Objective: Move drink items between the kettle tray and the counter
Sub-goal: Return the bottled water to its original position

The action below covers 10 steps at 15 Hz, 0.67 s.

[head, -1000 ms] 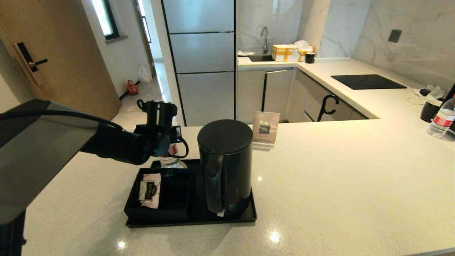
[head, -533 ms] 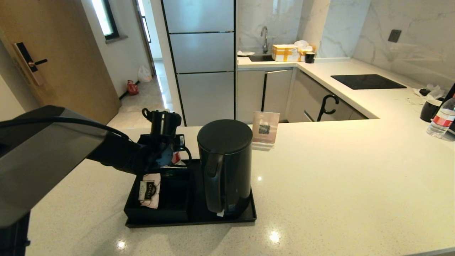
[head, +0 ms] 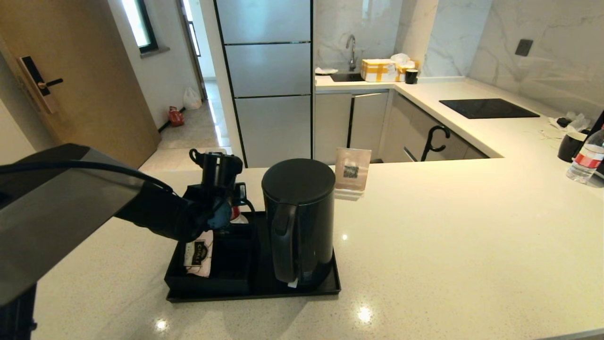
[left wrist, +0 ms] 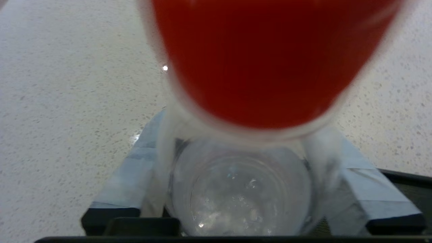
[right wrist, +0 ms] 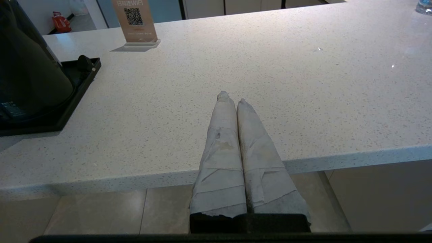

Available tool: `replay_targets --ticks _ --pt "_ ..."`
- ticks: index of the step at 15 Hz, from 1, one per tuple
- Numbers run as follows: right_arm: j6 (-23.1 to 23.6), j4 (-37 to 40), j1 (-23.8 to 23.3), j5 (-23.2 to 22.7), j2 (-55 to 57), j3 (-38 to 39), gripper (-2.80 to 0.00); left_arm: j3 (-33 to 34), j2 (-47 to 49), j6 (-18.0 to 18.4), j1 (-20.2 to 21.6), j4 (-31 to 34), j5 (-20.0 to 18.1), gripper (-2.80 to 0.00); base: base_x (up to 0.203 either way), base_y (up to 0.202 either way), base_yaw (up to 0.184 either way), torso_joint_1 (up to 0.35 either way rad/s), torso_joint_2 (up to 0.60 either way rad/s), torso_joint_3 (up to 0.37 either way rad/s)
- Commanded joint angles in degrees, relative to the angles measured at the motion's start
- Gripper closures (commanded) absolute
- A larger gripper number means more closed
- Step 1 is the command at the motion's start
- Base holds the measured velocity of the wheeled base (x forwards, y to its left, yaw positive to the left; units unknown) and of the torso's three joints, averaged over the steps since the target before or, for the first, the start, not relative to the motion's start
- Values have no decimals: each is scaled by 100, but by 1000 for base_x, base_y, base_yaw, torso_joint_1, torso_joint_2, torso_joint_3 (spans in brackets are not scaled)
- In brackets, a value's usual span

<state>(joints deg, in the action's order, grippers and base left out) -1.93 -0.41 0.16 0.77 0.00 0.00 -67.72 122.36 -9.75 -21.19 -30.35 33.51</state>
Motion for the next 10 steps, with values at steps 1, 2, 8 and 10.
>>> replay_targets --ticks 1,2,8,10 --pt "-1 -2 2 2 0 0 0 83 -71 -9 -35 -77 41 -280 0 0 0 0 0 0" --pt "-1 -2 2 2 0 0 0 83 -71 -9 -35 -77 41 -280 0 0 0 0 0 0" --pt "-1 -2 2 2 9 0 0 974 -853 -17 -322 -114 193 -280 0 0 0 0 0 0" --pt "-1 -2 2 2 9 0 0 1270 -1082 -18 -456 -112 217 -280 0 0 0 0 0 0"
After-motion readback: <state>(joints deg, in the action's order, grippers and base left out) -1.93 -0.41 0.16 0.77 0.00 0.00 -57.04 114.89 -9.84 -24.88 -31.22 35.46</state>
